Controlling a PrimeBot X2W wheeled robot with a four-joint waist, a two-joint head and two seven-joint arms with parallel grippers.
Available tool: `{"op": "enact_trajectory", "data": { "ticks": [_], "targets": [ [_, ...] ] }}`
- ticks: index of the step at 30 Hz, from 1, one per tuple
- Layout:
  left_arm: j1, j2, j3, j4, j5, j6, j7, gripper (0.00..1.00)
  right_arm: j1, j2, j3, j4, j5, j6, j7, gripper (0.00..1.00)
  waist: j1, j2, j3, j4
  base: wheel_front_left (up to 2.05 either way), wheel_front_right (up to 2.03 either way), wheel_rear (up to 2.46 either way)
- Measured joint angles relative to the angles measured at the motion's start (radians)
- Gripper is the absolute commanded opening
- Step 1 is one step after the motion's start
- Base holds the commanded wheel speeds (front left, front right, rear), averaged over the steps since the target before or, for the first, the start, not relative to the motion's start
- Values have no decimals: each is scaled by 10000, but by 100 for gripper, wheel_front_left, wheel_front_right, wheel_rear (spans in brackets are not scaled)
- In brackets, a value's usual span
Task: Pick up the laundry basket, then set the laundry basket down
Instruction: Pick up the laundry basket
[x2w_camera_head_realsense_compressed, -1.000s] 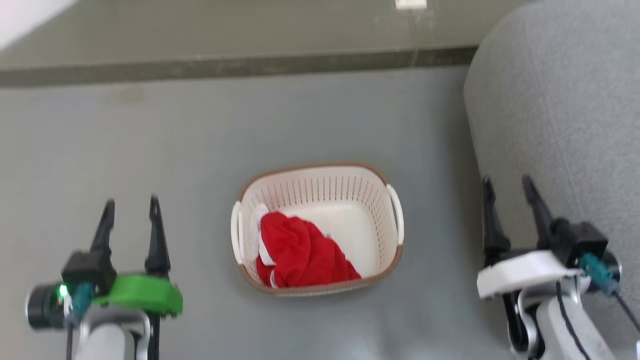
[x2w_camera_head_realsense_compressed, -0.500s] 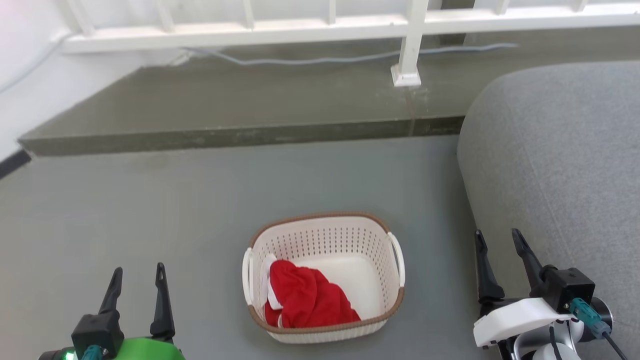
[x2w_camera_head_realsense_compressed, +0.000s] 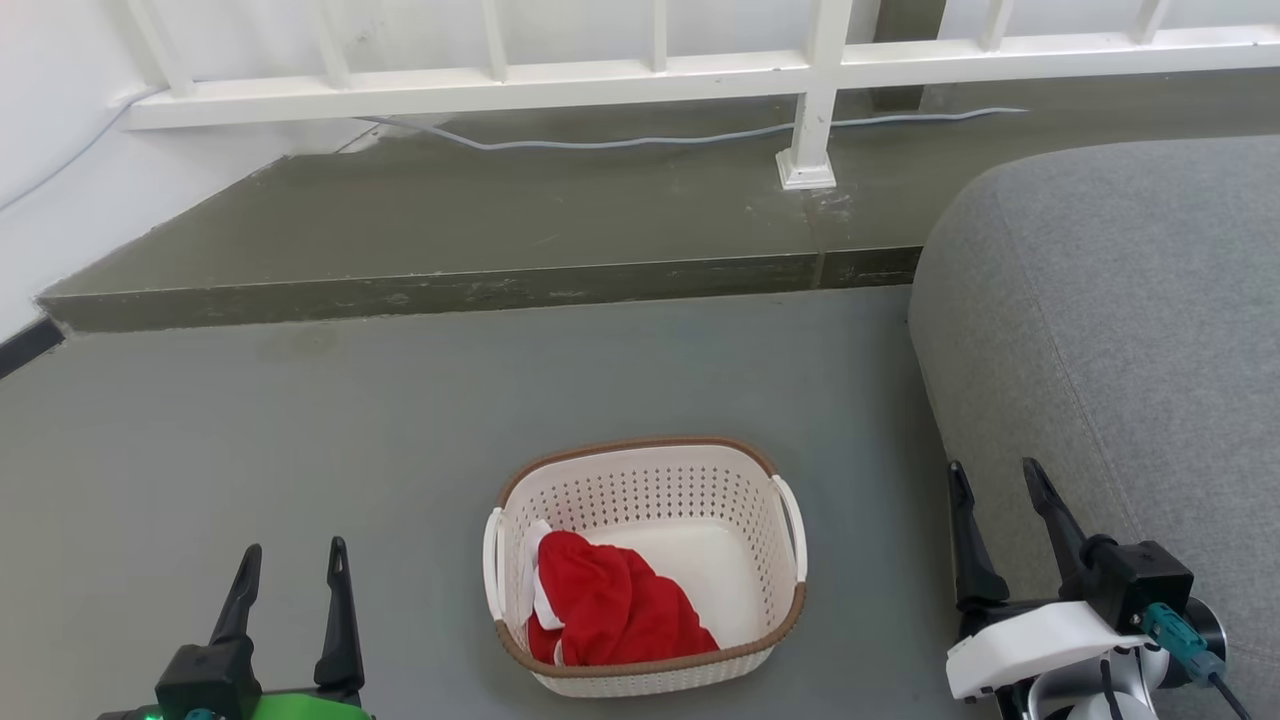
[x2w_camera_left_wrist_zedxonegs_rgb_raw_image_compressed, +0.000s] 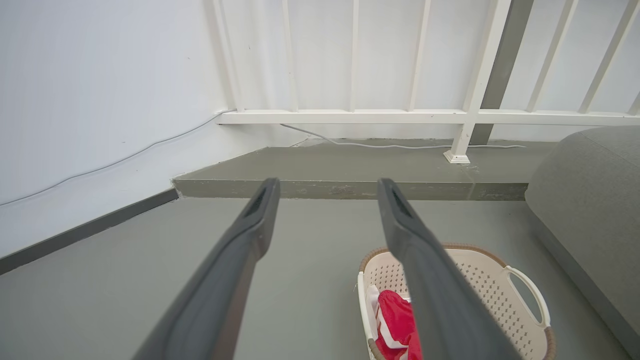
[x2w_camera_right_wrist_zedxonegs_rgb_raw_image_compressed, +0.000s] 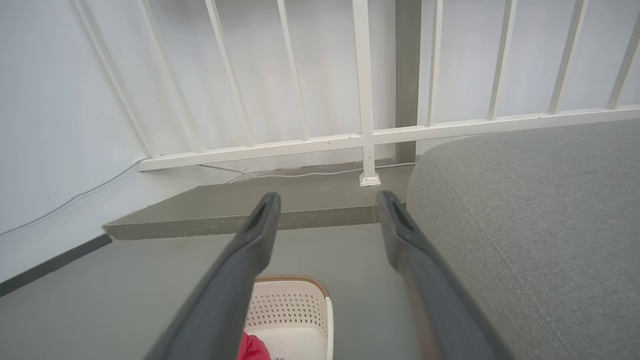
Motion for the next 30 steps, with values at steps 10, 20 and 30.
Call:
{"op": "enact_trajectory", "data": {
  "ticks": [10, 20, 30],
  "targets": [
    [170, 2, -58, -267, -21, 0, 0, 100, 17, 0, -2, -173, 0, -4, 0, 100, 0, 0, 155, -26, 0, 0, 0],
    [168, 8, -79, -520, -33, 13, 0, 100, -56, 0, -6, -355, -12, 2, 0, 100, 0, 0, 713, -31, 0, 0, 0],
    [-470, 8, -77, -424, -31, 12, 0, 100, -1009, -2, -36, -293, -79, 56, 0, 100, 0, 0, 1651, -77, 0, 0, 0]
  ]
}}
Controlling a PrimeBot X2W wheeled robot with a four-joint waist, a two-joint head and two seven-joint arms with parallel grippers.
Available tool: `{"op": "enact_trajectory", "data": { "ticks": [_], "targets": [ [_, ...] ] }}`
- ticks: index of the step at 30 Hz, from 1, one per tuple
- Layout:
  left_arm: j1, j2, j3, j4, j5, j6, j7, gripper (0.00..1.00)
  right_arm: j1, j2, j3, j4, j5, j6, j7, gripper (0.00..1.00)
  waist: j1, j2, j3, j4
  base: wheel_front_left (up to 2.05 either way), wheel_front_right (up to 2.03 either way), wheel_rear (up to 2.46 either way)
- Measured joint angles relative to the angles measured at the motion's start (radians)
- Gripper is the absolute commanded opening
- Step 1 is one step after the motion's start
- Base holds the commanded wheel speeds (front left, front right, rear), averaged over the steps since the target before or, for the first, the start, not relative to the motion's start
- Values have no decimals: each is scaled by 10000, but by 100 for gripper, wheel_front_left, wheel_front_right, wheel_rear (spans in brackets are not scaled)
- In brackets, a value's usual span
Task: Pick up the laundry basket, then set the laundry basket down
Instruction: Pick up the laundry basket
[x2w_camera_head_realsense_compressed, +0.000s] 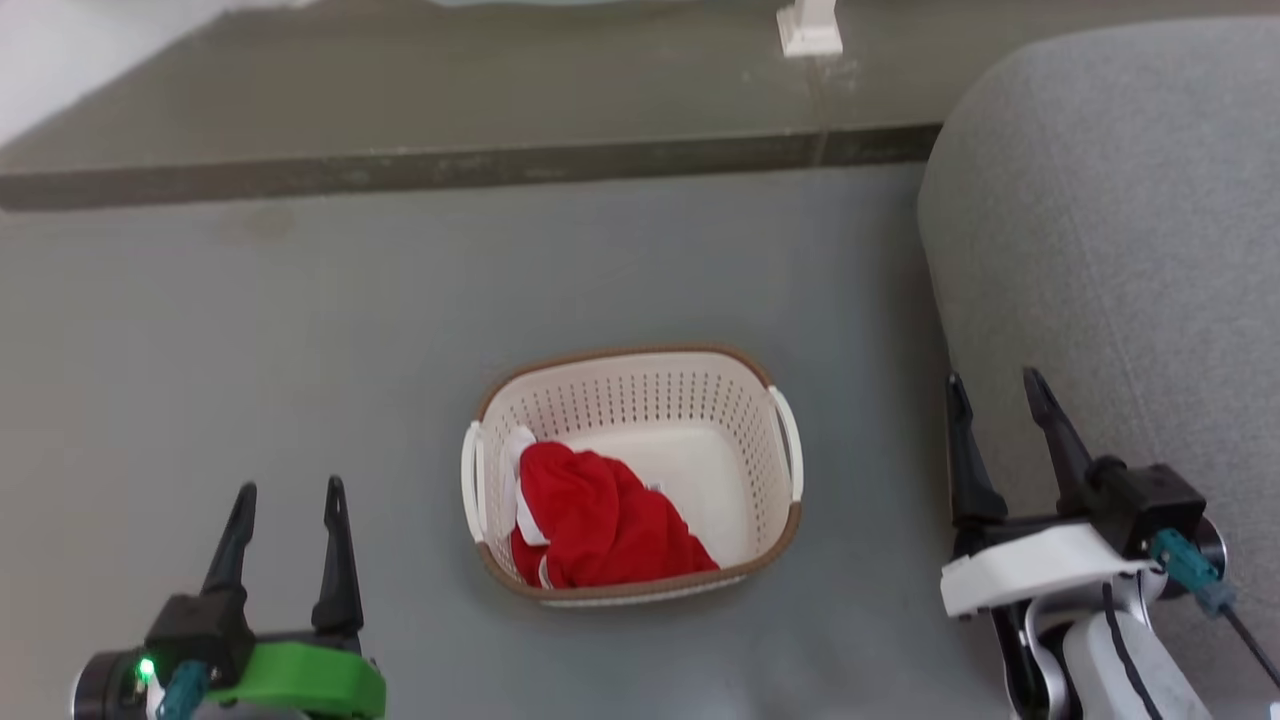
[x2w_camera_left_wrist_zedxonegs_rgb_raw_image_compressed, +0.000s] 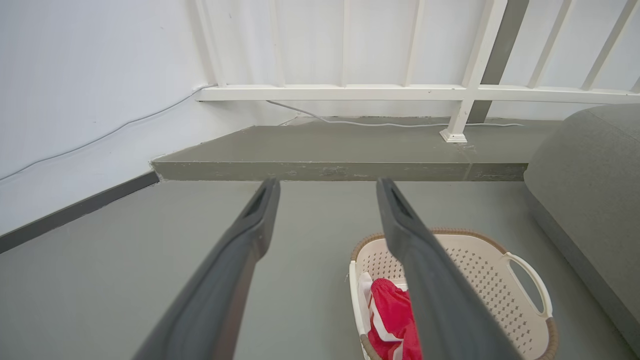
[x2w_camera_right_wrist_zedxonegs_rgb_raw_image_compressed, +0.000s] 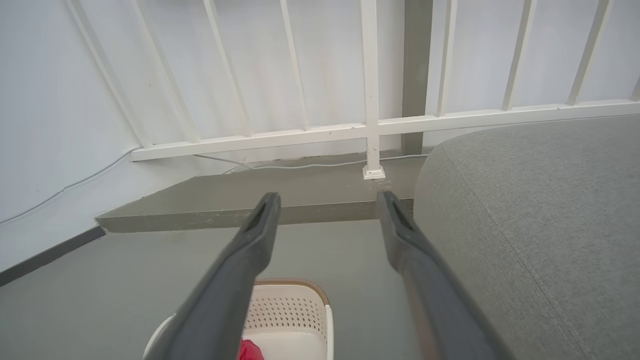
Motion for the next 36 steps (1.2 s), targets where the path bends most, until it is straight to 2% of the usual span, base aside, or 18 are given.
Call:
{"op": "enact_trajectory", "data": {
  "ticks": [11, 36],
  "targets": [
    [-1774, -6, 6, 1371, -2, -36, 0, 100, -1611, -15, -109, 1446, 288, 50, 0, 100, 0, 0, 1609, -90, 0, 0, 0],
    [-6020, -113, -81, 4646, -136, -46, 591, 100, -5776, -111, 385, 4604, 892, 165, 0, 100, 2, 0, 5322, -176, 0, 0, 0]
  ]
}}
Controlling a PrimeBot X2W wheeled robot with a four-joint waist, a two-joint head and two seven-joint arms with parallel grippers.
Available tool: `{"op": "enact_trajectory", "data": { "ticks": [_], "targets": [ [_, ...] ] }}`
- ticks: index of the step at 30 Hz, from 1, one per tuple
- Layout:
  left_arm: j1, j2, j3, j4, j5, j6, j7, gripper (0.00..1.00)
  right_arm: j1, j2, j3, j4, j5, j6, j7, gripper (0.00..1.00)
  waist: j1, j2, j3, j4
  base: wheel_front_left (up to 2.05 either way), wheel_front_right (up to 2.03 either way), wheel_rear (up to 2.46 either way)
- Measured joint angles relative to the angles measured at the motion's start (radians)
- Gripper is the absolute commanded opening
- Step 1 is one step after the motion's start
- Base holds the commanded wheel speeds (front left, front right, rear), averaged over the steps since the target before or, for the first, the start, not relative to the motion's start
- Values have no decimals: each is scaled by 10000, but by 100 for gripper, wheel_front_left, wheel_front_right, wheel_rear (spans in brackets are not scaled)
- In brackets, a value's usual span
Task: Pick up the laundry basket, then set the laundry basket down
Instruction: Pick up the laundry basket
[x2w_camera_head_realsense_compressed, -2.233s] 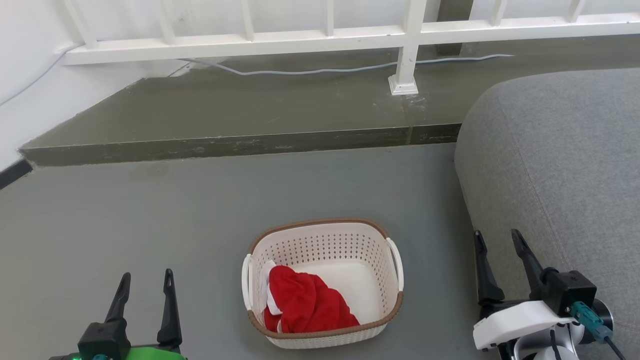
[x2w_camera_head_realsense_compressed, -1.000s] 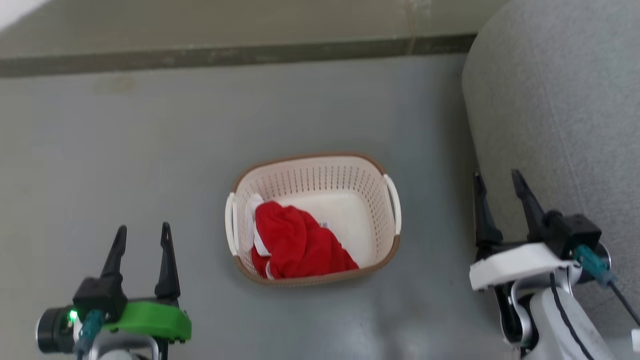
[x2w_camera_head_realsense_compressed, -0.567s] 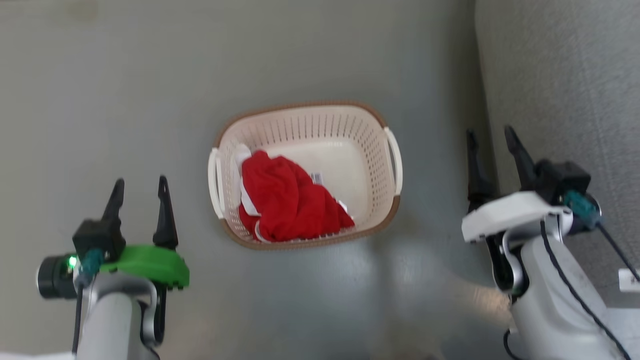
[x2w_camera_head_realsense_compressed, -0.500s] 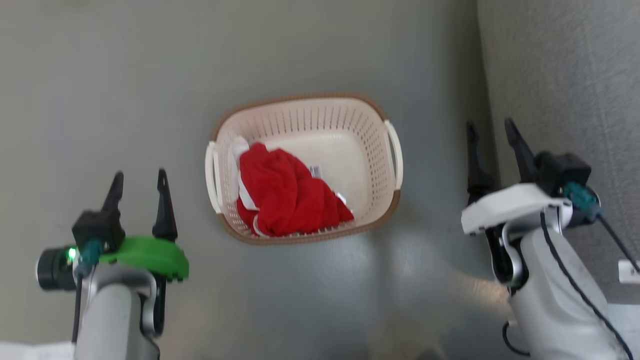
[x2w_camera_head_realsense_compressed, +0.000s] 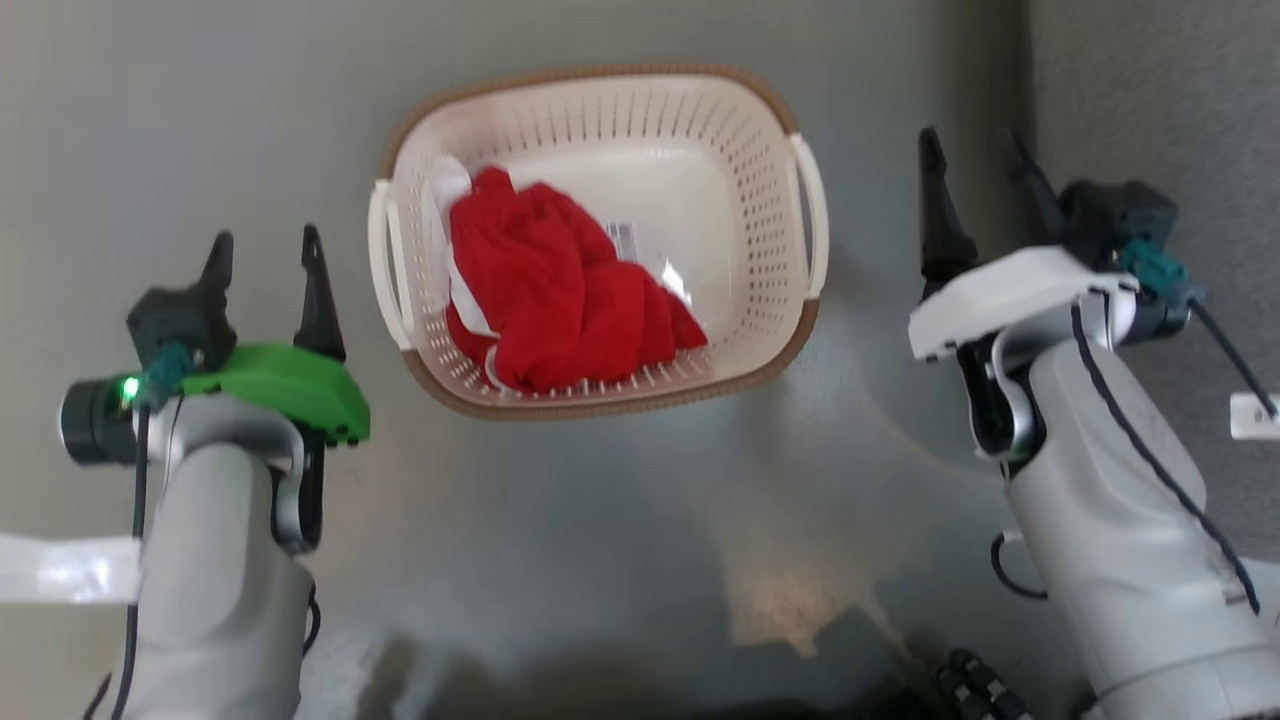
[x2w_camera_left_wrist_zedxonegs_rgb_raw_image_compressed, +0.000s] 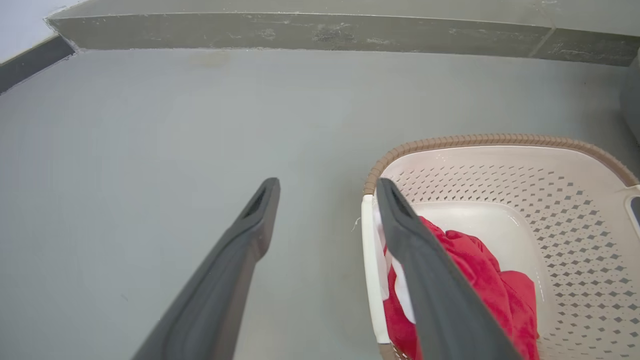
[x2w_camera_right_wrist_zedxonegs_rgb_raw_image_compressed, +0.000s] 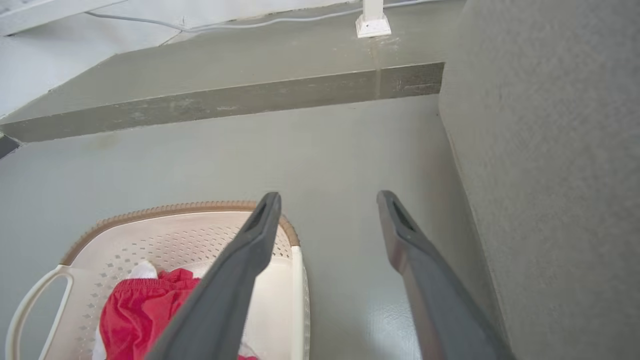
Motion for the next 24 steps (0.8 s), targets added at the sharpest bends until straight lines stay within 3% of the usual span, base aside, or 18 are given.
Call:
{"op": "enact_trajectory", "data": {
  "ticks": [16, 24],
  "targets": [
    [-2444, -75, -510, 1304, 84, -272, 54, 100, -2251, -100, 673, 1218, 531, 61, 0, 100, 1, 0, 2283, 79, 0, 0, 0],
    [-2718, -82, -897, 2211, 84, -454, -73, 100, -2537, -113, 1143, 1774, 988, 138, 0, 100, 1, 0, 3036, 163, 0, 0, 0]
  ]
}}
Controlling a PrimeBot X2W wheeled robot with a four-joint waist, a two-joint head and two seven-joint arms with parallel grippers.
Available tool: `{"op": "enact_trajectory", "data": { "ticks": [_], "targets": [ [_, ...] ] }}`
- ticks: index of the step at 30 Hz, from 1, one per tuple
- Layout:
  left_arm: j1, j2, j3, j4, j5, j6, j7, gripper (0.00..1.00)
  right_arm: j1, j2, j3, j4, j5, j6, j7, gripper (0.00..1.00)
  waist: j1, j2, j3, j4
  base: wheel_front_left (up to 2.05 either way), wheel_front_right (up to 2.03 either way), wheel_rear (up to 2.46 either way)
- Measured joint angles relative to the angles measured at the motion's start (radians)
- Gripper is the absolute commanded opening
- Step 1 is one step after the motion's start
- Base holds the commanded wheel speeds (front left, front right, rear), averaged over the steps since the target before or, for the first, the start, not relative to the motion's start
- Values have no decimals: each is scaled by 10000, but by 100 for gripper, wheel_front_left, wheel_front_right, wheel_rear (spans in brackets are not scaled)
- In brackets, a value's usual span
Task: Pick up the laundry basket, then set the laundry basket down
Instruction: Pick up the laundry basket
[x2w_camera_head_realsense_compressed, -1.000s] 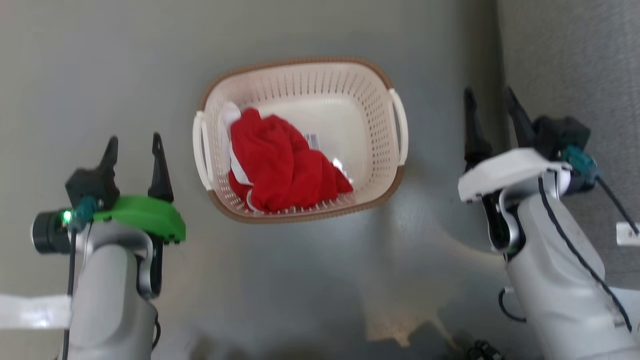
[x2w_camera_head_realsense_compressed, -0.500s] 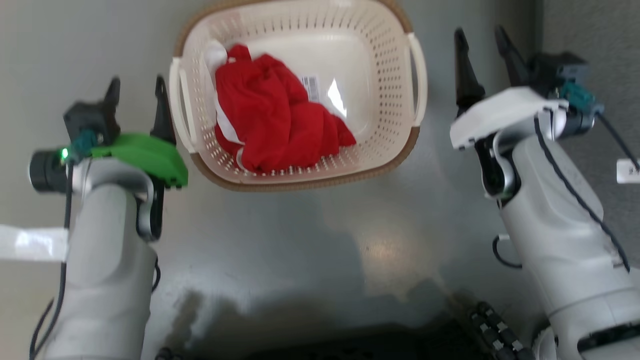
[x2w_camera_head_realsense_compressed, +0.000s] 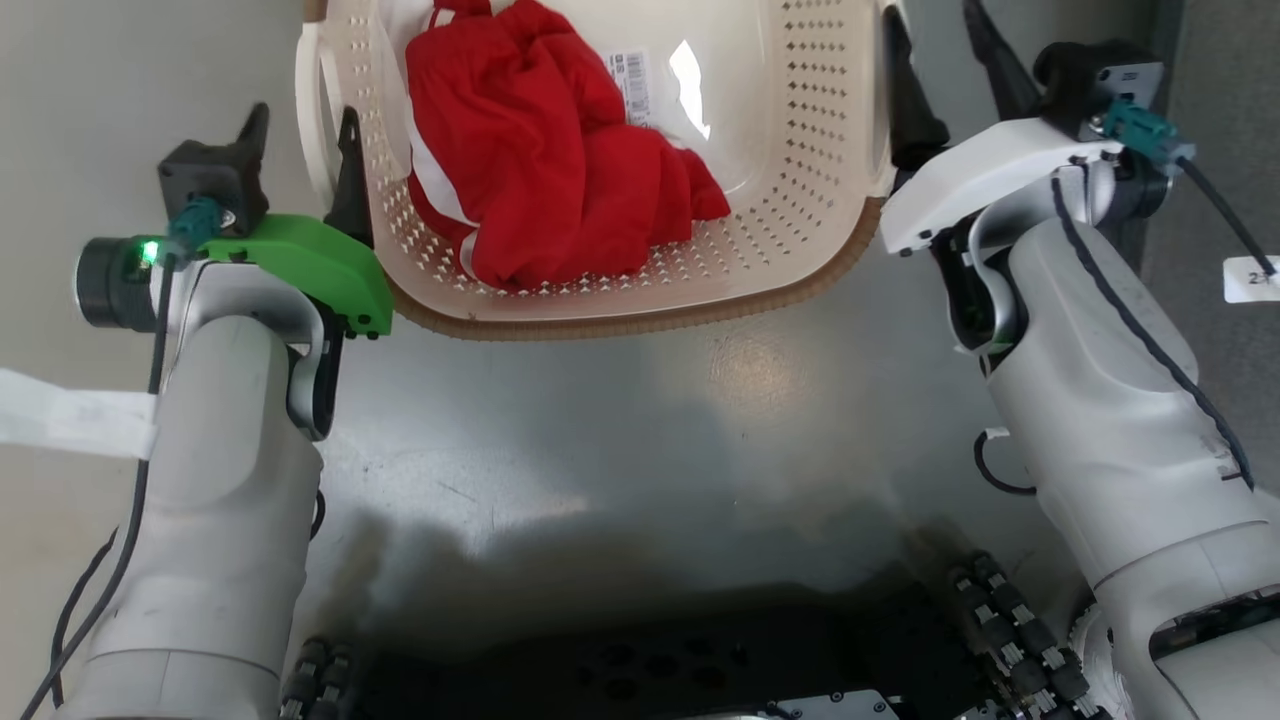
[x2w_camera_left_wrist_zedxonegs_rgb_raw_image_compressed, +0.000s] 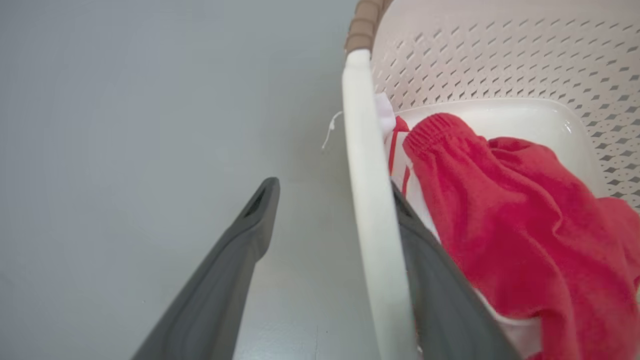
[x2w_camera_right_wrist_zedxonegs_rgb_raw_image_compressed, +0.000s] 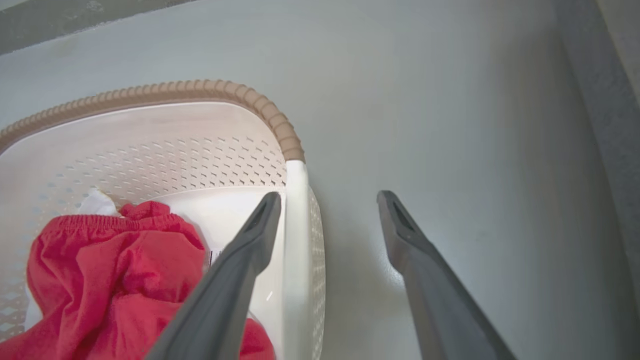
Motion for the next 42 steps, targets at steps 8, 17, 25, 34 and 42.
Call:
{"op": "enact_trajectory", "data": {
  "ticks": [8, 17, 25, 34, 42],
  "targets": [
    [-613, -46, -284, 800, -2, -75, -44, 100, -420, -10, 616, 780, 343, 6, 0, 100, -1, 0, 402, 92, 0, 0, 0],
    [-1053, -67, -339, 1476, -96, -73, -169, 100, -858, -13, 1103, 1239, 754, 4, 0, 65, -1, 0, 555, 205, 0, 0, 0],
    [-1254, -307, -604, 1810, -510, -159, -297, 0, -1101, 127, 1452, 1444, 955, -25, 0, 0, -1, 0, 529, 236, 0, 0, 0],
    [-1312, -305, -773, 2245, -725, -161, -360, 0, -1120, 136, 1701, 1806, 1350, -98, 0, 0, -1, 0, 139, 212, 0, 0, 0],
    [-1291, -313, -951, 2725, -1081, -161, -443, 0, -1099, 171, 1894, 2079, 1603, -109, 0, 0, -1, 0, -543, 184, 0, 0, 0]
  ]
}}
